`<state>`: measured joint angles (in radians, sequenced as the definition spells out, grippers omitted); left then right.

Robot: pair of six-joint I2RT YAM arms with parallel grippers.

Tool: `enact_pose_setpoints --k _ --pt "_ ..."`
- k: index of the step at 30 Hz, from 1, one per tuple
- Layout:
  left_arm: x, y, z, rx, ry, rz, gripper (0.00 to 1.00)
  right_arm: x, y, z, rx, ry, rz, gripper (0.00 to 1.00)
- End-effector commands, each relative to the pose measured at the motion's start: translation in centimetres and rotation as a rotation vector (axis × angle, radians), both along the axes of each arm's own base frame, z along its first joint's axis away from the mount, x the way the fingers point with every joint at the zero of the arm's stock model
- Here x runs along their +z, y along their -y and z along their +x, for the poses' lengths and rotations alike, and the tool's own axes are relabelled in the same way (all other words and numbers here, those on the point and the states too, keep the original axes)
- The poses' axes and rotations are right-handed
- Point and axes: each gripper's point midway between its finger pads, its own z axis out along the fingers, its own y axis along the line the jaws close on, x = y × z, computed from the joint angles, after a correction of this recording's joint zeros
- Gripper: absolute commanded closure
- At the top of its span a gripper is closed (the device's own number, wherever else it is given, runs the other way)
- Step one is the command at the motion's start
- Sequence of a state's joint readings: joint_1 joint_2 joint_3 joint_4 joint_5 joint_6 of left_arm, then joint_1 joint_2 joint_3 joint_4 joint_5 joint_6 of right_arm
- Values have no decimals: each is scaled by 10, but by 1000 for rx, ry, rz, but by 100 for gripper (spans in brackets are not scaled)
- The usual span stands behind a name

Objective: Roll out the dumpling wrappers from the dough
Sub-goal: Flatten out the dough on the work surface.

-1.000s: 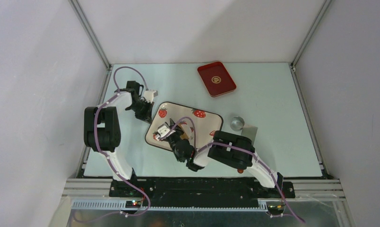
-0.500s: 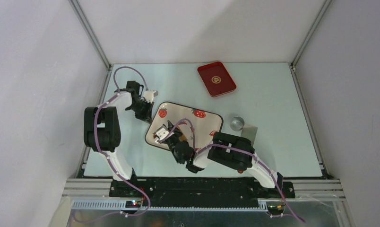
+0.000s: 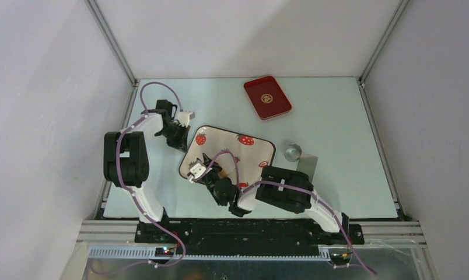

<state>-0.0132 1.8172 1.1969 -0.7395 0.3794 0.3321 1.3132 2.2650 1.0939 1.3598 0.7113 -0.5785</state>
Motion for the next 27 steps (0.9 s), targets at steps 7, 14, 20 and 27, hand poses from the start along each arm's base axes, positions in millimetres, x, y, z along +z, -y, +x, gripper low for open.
enact_pose_setpoints --k 7,14,20,27 --pt "13 16 -13 -31 -14 -62 100 -27 -2 -13 30 -31 -46 100" --pt "11 16 -12 -31 -17 -61 100 17 -6 -21 46 60 10 100" --pt "10 15 -13 -31 -21 -52 100 59 8 -6 -9 61 65 100" --pt "9 12 -13 -27 -22 -41 100 38 26 22 -75 -37 39 100"
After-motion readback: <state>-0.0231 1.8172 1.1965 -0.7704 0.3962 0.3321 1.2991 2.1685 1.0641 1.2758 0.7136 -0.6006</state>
